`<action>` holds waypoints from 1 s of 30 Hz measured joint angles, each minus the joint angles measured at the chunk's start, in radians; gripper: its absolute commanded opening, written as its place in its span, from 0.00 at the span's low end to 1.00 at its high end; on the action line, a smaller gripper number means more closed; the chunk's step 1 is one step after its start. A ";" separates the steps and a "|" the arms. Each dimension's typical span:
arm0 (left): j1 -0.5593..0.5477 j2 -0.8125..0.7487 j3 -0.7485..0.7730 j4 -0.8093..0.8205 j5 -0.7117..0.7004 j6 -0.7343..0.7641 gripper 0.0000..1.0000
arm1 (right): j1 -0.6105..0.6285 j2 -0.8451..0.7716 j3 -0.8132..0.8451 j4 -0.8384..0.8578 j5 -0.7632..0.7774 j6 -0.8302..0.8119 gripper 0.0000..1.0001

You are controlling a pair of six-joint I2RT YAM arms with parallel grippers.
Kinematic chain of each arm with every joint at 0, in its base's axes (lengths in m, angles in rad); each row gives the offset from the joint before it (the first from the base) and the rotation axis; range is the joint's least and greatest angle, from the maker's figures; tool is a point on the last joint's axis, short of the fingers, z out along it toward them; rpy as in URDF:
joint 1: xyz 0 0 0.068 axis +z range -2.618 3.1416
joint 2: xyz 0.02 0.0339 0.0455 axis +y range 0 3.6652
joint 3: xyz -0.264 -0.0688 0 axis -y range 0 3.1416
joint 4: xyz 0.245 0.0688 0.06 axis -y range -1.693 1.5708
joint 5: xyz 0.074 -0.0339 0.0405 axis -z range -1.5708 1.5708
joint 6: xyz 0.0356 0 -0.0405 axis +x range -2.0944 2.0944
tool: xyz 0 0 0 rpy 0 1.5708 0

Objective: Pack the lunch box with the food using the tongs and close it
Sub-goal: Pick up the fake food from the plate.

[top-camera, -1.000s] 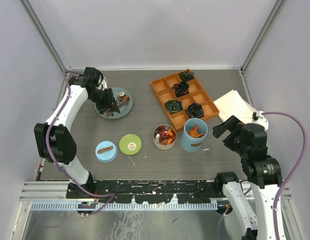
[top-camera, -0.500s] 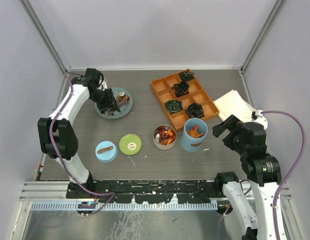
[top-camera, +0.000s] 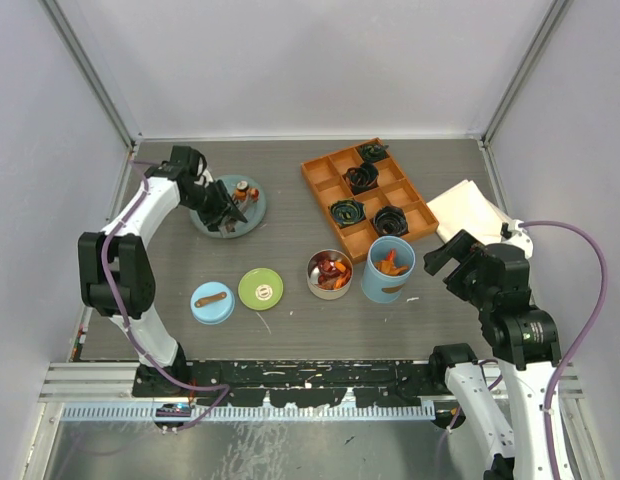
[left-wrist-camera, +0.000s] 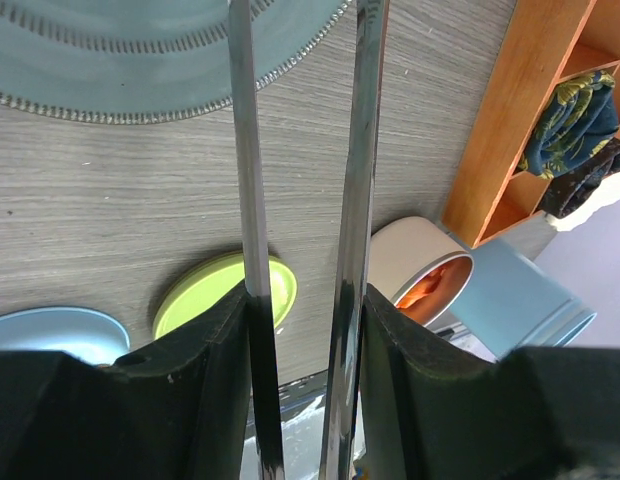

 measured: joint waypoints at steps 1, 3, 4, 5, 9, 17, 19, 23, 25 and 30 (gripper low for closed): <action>0.000 0.002 -0.006 0.010 0.008 -0.010 0.42 | 0.000 0.000 -0.003 0.000 0.000 0.000 1.00; 0.000 0.009 -0.018 0.030 0.026 -0.021 0.43 | 0.000 0.000 -0.006 0.001 0.000 0.000 1.00; 0.000 0.010 -0.022 0.037 0.032 -0.026 0.42 | 0.000 0.000 -0.006 0.001 0.000 0.000 1.00; 0.000 0.012 -0.029 0.049 0.040 -0.036 0.42 | 0.000 0.000 -0.006 0.002 0.000 0.000 1.00; 0.000 0.012 -0.056 0.087 0.061 -0.064 0.34 | 0.000 0.000 -0.006 0.006 0.000 0.000 1.00; 0.003 0.012 -0.070 0.104 0.069 -0.087 0.25 | 0.000 0.000 -0.006 0.009 0.000 0.000 1.00; 0.008 0.012 -0.070 0.104 0.071 -0.087 0.25 | 0.000 0.000 -0.006 0.012 0.000 0.000 1.00; 0.021 0.012 -0.070 0.103 0.071 -0.084 0.24 | 0.000 0.000 -0.006 0.013 0.000 0.000 1.00; 0.028 0.009 -0.074 0.104 0.071 -0.078 0.24 | 0.000 0.000 -0.006 0.013 0.000 0.000 1.00; 0.050 -0.044 -0.117 0.088 0.070 -0.059 0.23 | 0.000 0.000 -0.006 0.013 0.000 0.000 1.00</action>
